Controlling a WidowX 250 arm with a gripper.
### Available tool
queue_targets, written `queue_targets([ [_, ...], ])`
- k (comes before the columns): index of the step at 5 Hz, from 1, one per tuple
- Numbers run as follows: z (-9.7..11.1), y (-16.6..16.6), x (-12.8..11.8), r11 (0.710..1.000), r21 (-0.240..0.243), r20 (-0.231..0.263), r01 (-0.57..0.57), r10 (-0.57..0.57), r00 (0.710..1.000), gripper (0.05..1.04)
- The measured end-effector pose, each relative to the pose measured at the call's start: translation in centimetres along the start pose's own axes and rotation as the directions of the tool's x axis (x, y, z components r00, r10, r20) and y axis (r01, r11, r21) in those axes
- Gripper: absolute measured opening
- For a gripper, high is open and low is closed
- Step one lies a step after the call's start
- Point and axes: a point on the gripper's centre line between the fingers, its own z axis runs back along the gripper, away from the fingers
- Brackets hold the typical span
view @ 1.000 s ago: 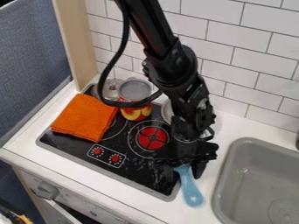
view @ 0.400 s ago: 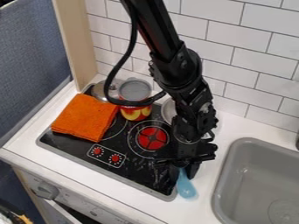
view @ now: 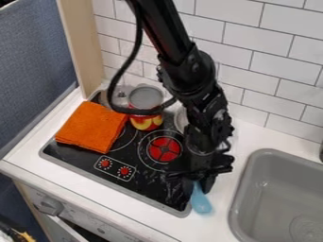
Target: Move the blue brush to the bottom right of the orange cloth
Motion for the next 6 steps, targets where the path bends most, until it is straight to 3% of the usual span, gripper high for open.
queue_targets([
  [1, 2.3, -0.3, 0.5, 0.999, -0.048, 0.045, -0.009, 0.011, 0.999, 0.337],
  [2, 4.7, 1.3, 2.0, 0.992, -0.095, 0.084, -0.086, 0.094, 0.992, 0.337],
  [3, 5.2, 4.0, 4.2, 0.975, -0.09, 0.105, -0.203, 0.212, 0.972, 0.337],
  [5, 4.3, 9.0, 7.0, 0.906, -0.092, 0.106, -0.414, 0.422, 0.9, 0.337],
  [6, 3.0, 10.1, 6.0, 0.89, -0.057, 0.1, -0.452, 0.455, 0.885, 0.337],
])
